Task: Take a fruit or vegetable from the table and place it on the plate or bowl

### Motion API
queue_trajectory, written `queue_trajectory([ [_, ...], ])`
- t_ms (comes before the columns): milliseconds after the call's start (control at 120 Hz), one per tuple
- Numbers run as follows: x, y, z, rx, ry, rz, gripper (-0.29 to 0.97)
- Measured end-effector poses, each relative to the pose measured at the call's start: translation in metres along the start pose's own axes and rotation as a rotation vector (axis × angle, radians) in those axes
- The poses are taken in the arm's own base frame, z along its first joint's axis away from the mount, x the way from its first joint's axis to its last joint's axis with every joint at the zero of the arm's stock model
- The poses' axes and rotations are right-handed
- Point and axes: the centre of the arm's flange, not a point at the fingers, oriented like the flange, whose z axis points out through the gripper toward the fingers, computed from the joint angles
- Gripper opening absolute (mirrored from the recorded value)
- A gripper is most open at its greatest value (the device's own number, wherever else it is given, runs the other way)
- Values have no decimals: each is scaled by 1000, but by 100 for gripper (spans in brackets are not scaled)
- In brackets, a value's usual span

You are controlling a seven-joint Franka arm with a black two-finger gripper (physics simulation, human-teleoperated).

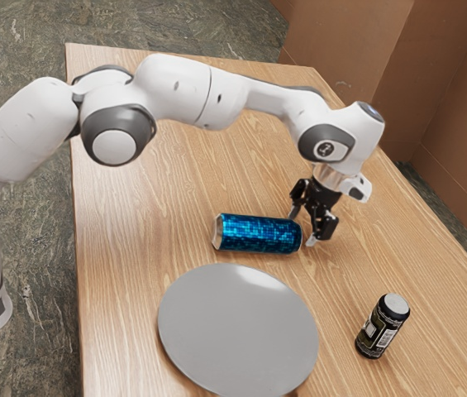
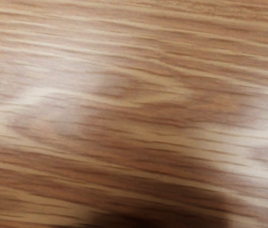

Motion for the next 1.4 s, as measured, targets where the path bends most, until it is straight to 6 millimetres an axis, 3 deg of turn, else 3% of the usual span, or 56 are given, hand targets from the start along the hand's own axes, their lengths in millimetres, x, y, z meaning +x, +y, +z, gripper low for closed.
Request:
queue_trajectory([
  [867, -7, -18, 13, -2, -16, -21, 68],
  [983, -7, -20, 14, -1, -18, -27, 47],
  [1117, -7, -21, 13, 5, -16, -37, 40],
  [1250, -10, -27, 4, 11, -5, -51, 19],
  [1400, -11, -26, 5, 6, -8, -55, 15],
])
